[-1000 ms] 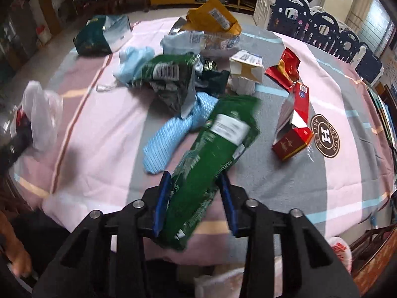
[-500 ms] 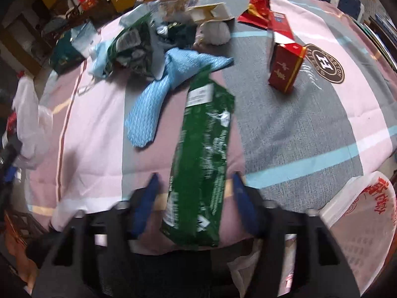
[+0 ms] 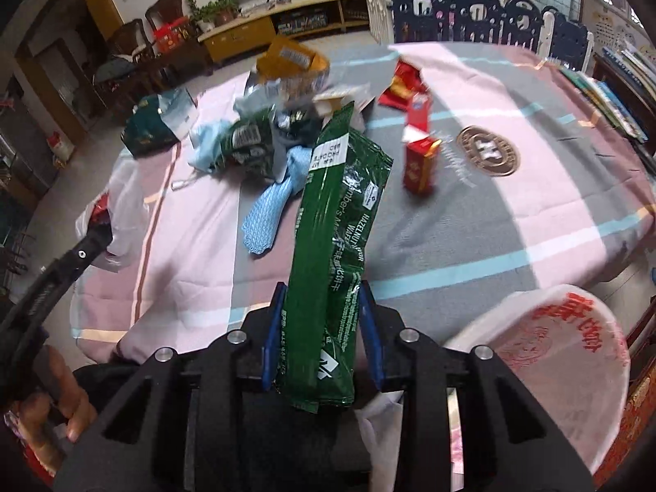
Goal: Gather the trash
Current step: 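Carry the white bag and green packet over the wastebasket and release both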
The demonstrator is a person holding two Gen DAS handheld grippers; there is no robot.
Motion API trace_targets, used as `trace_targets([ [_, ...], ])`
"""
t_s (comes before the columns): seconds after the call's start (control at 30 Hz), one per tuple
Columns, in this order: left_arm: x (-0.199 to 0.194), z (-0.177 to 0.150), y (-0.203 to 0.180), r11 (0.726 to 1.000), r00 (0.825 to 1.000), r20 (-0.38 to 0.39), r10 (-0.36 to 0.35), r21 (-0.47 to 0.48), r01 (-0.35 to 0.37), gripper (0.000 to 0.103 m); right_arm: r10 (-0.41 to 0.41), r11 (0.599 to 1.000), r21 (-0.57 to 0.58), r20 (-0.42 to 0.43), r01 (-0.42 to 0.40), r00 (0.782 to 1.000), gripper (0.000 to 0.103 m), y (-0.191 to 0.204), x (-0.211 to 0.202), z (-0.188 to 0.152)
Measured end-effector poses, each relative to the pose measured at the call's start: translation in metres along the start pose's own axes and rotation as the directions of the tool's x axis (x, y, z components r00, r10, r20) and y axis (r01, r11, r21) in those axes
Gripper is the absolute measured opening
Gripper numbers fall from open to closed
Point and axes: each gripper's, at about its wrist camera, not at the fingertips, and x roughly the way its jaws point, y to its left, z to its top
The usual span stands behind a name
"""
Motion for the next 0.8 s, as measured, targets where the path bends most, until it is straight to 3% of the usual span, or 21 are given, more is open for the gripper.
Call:
trace_targets([
  [0.07, -0.019, -0.004, -0.017, 0.998, 0.999, 0.017, 0.032, 0.051, -0.033, 0.022, -0.023, 1.000, -0.014, 0.049, 0.023, 0.999, 0.034, -0.012, -0.028, -0.004],
  [0.43, -0.096, -0.015, -0.127, 0.965, 0.997, 0.047, -0.065, 0.258, 0.051, 0.022, -0.052, 0.996, 0.080, 0.212, 0.036, 0.976, 0.034, -0.083, -0.135, -0.036],
  [0.8, -0.121, -0.039, -0.176, 0.942, 0.992, 0.039, -0.116, 0.320, 0.098, 0.022, -0.084, 0.995, 0.069, 0.282, 0.068, 0.956, 0.034, -0.124, -0.196, -0.071],
])
